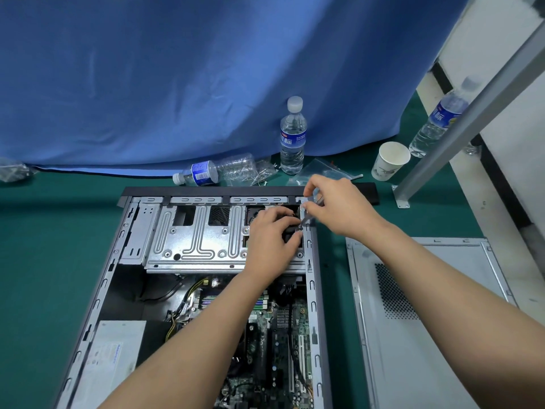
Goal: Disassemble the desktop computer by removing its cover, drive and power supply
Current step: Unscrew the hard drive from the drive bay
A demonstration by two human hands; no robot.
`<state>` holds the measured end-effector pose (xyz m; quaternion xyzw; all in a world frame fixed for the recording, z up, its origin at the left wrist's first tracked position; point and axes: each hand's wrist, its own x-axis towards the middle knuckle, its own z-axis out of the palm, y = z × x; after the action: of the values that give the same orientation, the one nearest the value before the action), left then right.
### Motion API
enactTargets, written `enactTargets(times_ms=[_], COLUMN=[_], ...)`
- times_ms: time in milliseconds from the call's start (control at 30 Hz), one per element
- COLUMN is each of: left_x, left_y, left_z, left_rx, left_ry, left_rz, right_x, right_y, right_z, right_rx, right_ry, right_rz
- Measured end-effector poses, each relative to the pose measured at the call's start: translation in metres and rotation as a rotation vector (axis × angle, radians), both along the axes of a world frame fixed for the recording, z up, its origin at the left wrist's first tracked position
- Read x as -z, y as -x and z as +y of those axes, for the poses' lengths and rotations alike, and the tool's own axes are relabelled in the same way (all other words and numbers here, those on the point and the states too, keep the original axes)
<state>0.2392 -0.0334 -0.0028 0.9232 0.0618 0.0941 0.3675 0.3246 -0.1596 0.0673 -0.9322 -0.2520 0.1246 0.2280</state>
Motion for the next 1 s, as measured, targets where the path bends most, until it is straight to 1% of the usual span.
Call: enactTargets(times_ms=[267,467,633,700,800,833,900,933,1000], left_x=[-0.002,-0.007,-0.014,-0.017,-0.022,-0.024,-0.031,-0.034,-0.039], left_y=[-0.001,0.001,0.005,0.007,0.01,0.011,0.014,0.015,0.018], left_z=[0.001,0.003,0.004,0.006,0.009,0.01,0.011,0.011,0.009], left_rx=[-0.083,-0.053,-0.012,0.0,0.006,-0.01,-0.084,-0.123,-0.162], left_ry=[0.115,0.131,0.093,0.084,0.115,0.175,0.406,0.535,0.717], left_rz=[-0.011,0.01,-0.002,-0.017,-0.024,-0.001,0.068,0.095,0.125], right_x=[0.004,0.002,-0.003,-0.003,-0.005,-0.005,-0.007,-0.008,-0.011], right_y=[0.001,0.005,0.012,0.015,0.021,0.023,0.027,0.031,0.039], right_z=[0.0,-0.001,-0.001,-0.002,-0.003,-0.003,-0.001,0.001,0.004], right_rx=[0.008,0.069,0.123,0.187,0.36,0.425,0.511,0.525,0.499], right_ry=[-0.072,-0.132,-0.179,-0.266,-0.529,-0.6,-0.623,-0.621,-0.652], right_rz=[0.025,0.046,0.066,0.117,0.229,0.232,0.183,0.172,0.197])
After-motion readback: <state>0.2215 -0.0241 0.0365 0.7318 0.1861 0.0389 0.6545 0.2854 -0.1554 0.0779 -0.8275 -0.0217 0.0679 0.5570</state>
